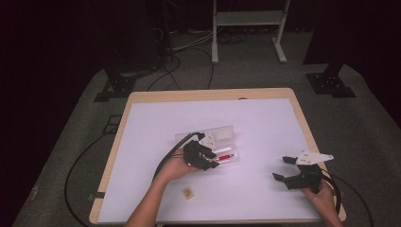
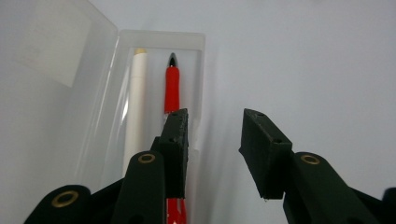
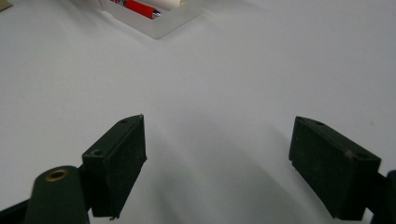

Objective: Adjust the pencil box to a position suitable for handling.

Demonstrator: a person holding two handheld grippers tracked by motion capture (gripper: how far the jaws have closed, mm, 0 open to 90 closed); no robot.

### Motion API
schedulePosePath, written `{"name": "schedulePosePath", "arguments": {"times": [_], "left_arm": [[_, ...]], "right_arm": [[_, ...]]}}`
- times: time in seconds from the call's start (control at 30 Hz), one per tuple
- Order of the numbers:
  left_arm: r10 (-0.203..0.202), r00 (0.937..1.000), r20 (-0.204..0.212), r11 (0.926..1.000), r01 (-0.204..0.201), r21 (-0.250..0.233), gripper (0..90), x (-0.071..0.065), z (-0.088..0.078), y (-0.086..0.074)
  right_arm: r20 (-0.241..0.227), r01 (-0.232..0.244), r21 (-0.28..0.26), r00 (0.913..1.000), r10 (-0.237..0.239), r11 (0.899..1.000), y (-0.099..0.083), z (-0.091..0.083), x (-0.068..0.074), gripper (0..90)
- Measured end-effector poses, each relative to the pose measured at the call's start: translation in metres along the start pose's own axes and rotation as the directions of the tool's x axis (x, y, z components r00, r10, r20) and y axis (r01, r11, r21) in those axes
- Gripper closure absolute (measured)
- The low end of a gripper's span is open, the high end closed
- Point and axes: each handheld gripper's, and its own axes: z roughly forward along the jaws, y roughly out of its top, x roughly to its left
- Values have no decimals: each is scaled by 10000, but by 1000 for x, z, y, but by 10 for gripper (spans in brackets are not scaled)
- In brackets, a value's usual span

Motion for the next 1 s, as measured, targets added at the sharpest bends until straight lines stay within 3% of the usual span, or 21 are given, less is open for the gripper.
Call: {"name": "schedulePosePath", "arguments": {"times": [0.37,1.0], "left_arm": [[-121,9999,86,9999,122,-115,583,-7,-4,-6],[-249,9996,-129,9995,246,-210,494,-19,-19,-17]], "right_arm": [[18,-14,-6,10000,14,10000,0,0,0,178],[34,-38,14,10000,38,10000,0,0,0,178]]}}
